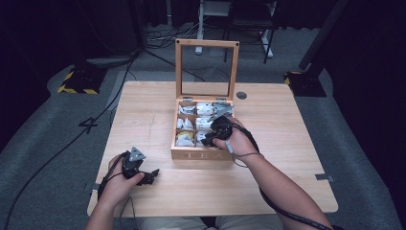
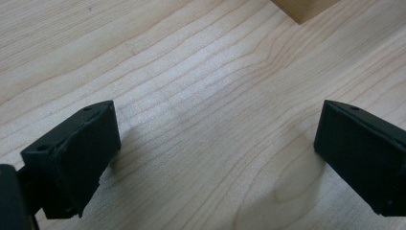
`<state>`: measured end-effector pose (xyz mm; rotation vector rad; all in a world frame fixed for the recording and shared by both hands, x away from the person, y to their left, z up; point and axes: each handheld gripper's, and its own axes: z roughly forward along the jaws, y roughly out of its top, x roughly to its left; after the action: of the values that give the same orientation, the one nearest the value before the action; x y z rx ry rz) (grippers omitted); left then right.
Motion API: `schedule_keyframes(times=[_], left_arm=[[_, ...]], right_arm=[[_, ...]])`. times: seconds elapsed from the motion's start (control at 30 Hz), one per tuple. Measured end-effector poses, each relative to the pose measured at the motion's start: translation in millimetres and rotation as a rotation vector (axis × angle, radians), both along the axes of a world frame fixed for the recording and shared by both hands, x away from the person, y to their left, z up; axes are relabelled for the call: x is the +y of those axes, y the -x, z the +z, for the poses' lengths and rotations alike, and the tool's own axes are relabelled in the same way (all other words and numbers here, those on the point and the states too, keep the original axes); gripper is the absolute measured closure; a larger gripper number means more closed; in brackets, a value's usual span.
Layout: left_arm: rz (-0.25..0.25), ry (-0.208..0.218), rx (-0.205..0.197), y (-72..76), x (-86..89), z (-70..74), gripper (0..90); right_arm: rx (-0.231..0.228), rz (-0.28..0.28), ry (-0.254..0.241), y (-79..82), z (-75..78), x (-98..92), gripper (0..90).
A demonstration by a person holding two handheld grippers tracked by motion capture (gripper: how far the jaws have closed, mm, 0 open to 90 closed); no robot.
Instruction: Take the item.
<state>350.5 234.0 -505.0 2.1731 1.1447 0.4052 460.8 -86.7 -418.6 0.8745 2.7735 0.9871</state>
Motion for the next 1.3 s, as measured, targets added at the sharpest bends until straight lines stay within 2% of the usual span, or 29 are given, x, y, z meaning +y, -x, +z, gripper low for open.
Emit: schedule_keyframes(times=[0.4, 0.47, 0.53, 0.6, 0.67, 0.9, 1.0, 1.3], left_arm=[[0.000, -0.004, -0.004, -0.5, -0.1, -0.1, 2.1], [0.000, -0.004, -0.004, -0.5, -0.1, -0.1, 2.1], [0.000, -0.004, -0.004, -0.5, -0.1, -0.1, 2.2], [0.000, -0.004, -0.005, -0.5, -0.1, -0.1, 2.2], [0.000, -0.004, -0.004, -0.6, -0.1, 0.0, 2.1], [0.000, -0.001, 0.000, -0.6, -0.5, -0.2, 1.9], [0.001, -0.001, -0.001, -0.7, -0.5, -0.2, 1.9], [-0.002, -0.001, 0.002, -0.8, -0.3, 0.0, 1.9]], right_arm=[[0.070, -0.009, 0.058, -4.8, -10.5, 9.6, 73.3], [0.085, -0.005, 0.070, -5.8, -12.0, 11.4, 76.1], [0.105, 0.008, 0.084, -5.7, -12.9, 13.7, 84.4], [0.104, 0.020, 0.088, -5.6, -13.1, 14.0, 87.3], [0.099, 0.033, 0.093, -4.5, -11.9, 14.5, 90.0], [0.045, 0.045, 0.073, -1.1, 0.2, 12.3, 90.0], [0.009, 0.041, 0.049, 1.6, 9.7, 9.7, 90.0], [-0.045, 0.024, -0.011, 5.1, 27.0, 0.3, 90.0]])
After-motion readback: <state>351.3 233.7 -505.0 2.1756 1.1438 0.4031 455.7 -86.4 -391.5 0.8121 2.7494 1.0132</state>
